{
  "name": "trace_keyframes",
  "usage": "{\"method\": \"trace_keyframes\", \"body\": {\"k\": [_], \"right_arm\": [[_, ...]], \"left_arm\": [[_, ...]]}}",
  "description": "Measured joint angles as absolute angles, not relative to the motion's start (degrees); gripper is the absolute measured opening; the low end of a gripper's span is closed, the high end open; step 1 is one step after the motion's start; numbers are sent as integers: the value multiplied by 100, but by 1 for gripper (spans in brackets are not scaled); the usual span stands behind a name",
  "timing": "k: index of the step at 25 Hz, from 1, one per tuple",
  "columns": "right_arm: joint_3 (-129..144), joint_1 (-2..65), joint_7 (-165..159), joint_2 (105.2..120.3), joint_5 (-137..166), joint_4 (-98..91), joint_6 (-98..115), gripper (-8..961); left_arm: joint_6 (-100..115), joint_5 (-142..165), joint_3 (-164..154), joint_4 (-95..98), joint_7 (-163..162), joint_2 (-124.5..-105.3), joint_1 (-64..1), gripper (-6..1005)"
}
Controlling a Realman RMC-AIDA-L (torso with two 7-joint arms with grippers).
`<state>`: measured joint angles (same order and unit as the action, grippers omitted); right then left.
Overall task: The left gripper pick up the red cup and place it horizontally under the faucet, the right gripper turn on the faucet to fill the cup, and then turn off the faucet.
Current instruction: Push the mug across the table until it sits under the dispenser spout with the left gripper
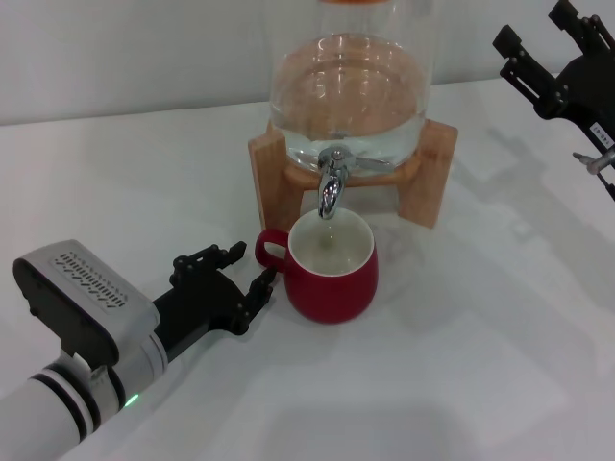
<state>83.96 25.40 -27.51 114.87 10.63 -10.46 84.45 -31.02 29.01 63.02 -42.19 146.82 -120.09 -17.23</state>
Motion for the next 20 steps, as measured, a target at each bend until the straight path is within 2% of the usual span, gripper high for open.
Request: {"method": "trace_keyframes", "body": {"k": [20], "right_arm": [[8402, 2540, -2751, 11487, 1198, -1046, 8437, 838]], "left_arm": [[-3097, 2900, 6296, -4289, 14713, -12014, -1425, 480]]}}
